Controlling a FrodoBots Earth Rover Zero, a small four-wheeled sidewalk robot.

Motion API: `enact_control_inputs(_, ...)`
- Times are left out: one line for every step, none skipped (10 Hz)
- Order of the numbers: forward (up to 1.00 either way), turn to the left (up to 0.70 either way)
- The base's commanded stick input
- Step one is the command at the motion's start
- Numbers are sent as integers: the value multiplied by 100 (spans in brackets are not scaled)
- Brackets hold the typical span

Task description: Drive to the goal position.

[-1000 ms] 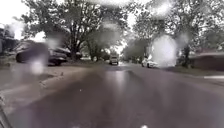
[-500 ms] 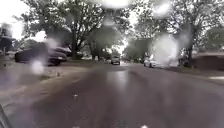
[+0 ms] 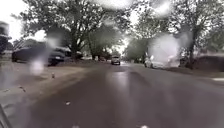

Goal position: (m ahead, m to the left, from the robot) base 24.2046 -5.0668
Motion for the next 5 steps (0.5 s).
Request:
enact_control_inputs(70, 0)
enact_control_inputs(70, 0)
enact_control_inputs(70, 0)
enact_control_inputs(70, 0)
enact_control_inputs(70, 0)
